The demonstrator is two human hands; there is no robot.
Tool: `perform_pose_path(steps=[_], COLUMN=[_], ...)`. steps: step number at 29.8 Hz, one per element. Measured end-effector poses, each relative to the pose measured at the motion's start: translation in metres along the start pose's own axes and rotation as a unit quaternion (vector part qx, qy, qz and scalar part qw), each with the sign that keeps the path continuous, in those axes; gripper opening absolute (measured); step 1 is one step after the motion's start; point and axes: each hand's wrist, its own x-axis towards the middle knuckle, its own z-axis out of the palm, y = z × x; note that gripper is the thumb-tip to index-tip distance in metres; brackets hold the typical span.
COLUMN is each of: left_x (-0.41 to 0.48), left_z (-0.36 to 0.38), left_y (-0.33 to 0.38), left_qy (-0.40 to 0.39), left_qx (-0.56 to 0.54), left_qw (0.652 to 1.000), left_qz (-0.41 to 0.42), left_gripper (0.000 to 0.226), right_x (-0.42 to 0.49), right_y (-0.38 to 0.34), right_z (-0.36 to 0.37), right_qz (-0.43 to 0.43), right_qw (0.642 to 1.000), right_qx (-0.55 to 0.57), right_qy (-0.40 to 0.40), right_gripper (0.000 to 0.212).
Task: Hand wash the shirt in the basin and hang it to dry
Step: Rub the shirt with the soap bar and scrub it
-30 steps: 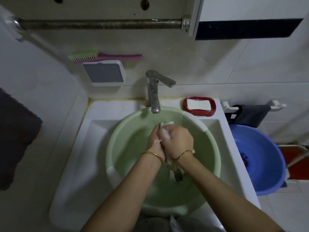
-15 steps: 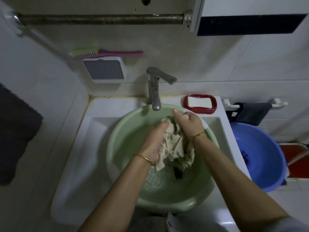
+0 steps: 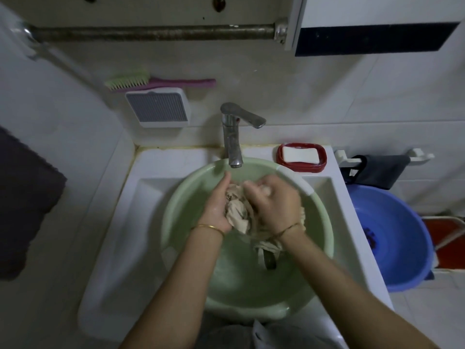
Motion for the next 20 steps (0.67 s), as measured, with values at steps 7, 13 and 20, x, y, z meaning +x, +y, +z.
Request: perform_pose_path(steps=[7, 13, 20], left_x=[0.005, 0.009, 0.010], left_z=[0.028, 0.025, 0.023], left_y=[-0.030, -0.029, -0.027], left_qy=[0.054, 0.105, 0.077], left_qx=[-0.003, -0.012, -0.033], left_qw=[0.999, 0.994, 0.994], left_qz=[-0.001, 0.013, 0.065], left_gripper=[0.040, 0.038, 0.059], right_x=[0.034, 0.013, 0.002], right_y=[-0.003, -0.011, -0.018], right_z=[0.012, 0.017, 0.018], right_qz=[0.085, 0.010, -0.017], right_qw=[0.989, 0.989, 0.989], right_qx=[-0.115, -0.131, -0.123], right_qy=[-0.049, -0.071, -0.079], right_gripper=[0.048, 0.046, 0.048])
